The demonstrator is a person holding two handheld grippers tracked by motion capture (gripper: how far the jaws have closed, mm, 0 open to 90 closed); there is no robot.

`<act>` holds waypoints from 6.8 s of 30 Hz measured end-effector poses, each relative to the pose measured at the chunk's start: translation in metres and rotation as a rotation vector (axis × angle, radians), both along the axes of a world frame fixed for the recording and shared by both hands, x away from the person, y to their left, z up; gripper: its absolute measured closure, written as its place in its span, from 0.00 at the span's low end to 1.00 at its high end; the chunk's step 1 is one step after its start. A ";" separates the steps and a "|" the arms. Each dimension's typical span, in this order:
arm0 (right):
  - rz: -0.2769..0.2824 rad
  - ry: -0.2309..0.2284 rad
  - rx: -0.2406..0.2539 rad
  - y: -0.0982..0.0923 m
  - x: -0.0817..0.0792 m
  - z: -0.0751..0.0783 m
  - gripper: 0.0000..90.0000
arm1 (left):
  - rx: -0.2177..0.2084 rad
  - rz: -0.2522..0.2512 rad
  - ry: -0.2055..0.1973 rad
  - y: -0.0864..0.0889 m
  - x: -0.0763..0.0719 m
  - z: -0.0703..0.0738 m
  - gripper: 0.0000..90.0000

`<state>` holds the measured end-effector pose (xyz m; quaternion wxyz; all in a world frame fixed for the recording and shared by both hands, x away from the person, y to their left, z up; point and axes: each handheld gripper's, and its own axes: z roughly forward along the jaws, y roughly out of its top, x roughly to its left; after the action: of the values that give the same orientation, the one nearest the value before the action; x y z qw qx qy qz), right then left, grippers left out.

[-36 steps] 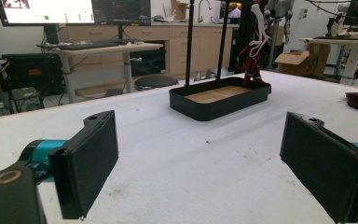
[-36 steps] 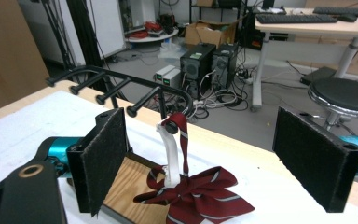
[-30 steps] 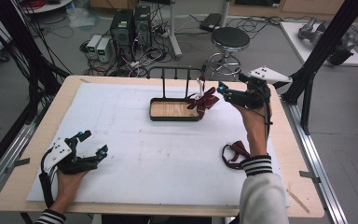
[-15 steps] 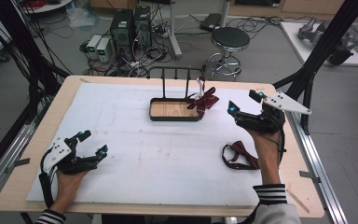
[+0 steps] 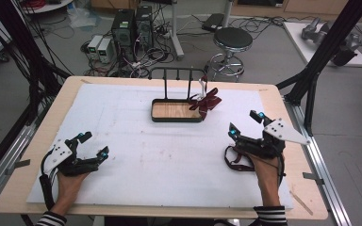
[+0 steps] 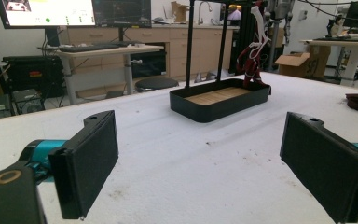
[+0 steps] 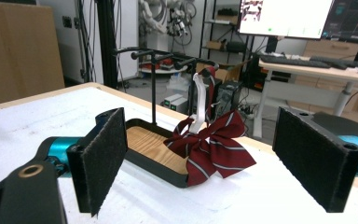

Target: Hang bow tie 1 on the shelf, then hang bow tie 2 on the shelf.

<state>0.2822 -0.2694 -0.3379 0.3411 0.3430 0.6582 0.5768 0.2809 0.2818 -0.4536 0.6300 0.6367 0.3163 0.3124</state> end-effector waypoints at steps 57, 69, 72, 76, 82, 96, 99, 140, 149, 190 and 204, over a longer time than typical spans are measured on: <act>0.002 0.071 -0.022 -0.008 -0.012 -0.034 0.19 | -0.001 -0.001 0.004 0.000 0.000 0.000 0.13; 0.018 0.135 -0.090 -0.014 -0.010 -0.031 0.19 | -0.001 0.001 0.004 0.000 0.000 0.000 0.13; 0.022 0.159 -0.100 -0.016 -0.010 -0.030 0.19 | 0.000 0.000 0.004 0.000 0.000 0.000 0.13; 0.020 0.190 -0.116 -0.020 -0.008 -0.032 0.19 | 0.000 -0.001 0.003 0.000 0.000 0.000 0.13; 0.021 0.247 -0.147 -0.025 -0.004 -0.032 0.19 | 0.004 -0.001 0.002 0.000 0.000 0.000 0.13; 0.011 0.394 -0.216 -0.045 0.009 -0.038 0.20 | 0.008 0.001 0.001 -0.001 0.000 0.000 0.13; 0.012 0.424 -0.234 -0.048 0.011 -0.040 0.21 | 0.009 0.001 0.001 -0.001 0.000 0.000 0.13; 0.078 0.738 -0.496 -0.055 0.041 -0.069 0.45 | 0.011 0.001 0.000 -0.001 0.000 0.000 0.13; 0.079 0.758 -0.522 -0.053 0.043 -0.072 0.53 | 0.009 0.000 0.001 -0.001 0.000 0.000 0.13; 0.065 0.747 -0.564 -0.045 0.042 -0.077 0.84 | 0.014 0.000 0.001 -0.001 0.000 0.000 0.13; 0.064 0.662 -0.468 -0.049 0.039 -0.071 0.84 | 0.015 0.000 0.001 -0.001 0.000 0.000 0.13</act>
<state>0.3212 -0.3179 -0.4094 0.1615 0.4028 0.8564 0.2798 0.2809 0.2807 -0.4534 0.6250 0.6416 0.3144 0.3145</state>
